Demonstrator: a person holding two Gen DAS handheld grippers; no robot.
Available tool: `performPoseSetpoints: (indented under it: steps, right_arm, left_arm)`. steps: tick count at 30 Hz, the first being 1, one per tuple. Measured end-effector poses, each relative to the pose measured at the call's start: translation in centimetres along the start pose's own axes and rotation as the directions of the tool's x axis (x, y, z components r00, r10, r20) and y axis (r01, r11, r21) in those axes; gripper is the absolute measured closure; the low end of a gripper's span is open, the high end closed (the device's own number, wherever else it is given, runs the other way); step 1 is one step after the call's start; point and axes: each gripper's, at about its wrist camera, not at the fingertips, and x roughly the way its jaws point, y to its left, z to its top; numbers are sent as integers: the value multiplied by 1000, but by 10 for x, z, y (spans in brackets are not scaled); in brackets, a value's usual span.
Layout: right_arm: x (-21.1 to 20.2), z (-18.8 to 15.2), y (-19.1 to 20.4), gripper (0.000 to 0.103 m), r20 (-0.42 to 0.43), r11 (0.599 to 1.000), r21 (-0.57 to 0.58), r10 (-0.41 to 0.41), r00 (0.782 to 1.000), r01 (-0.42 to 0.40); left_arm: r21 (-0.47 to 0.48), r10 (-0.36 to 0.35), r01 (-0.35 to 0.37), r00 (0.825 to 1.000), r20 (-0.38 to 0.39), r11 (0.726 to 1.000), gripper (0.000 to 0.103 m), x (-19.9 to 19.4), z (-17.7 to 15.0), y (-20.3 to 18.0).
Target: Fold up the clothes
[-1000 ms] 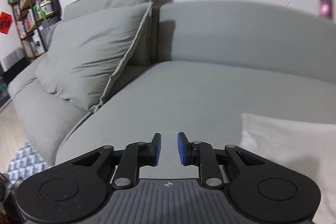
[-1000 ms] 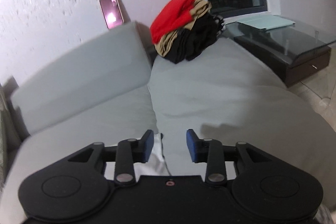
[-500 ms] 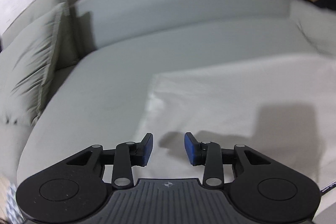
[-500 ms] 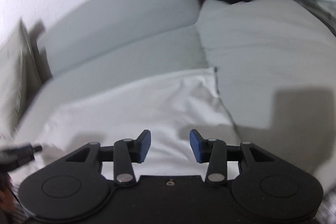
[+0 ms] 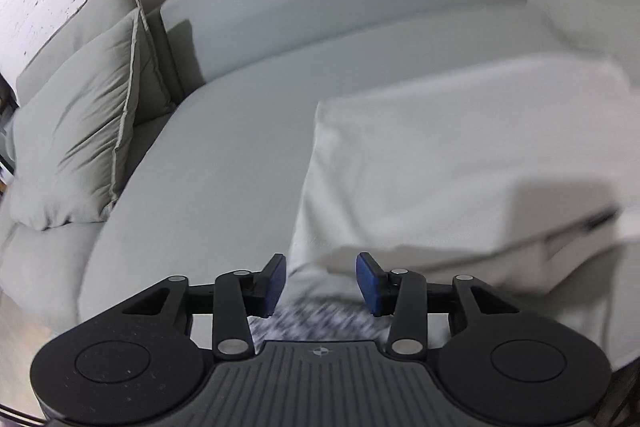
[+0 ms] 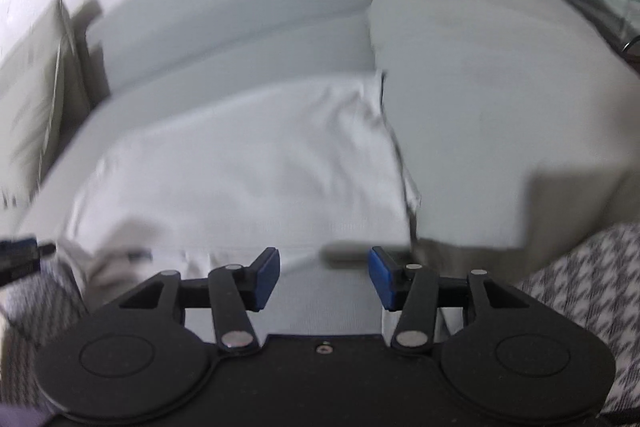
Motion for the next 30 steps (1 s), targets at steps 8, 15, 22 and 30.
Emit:
performPoseSetpoints:
  steps: [8, 15, 22, 30]
  right_arm:
    - [53, 26, 47, 81, -25, 992, -72, 104, 994, -105]
    - [34, -4, 41, 81, -158, 989, -91, 101, 982, -116]
    - [-4, -12, -45, 50, 0, 903, 370, 236, 972, -220]
    - [39, -48, -87, 60, 63, 512, 817, 378, 924, -265]
  left_arm:
    - [144, -118, 116, 993, 0, 983, 57, 25, 30, -88]
    - [281, -163, 164, 986, -30, 946, 60, -7, -6, -91]
    - [90, -188, 187, 982, 2, 978, 56, -24, -5, -52]
    - [7, -162, 162, 986, 25, 987, 52, -14, 6, -48]
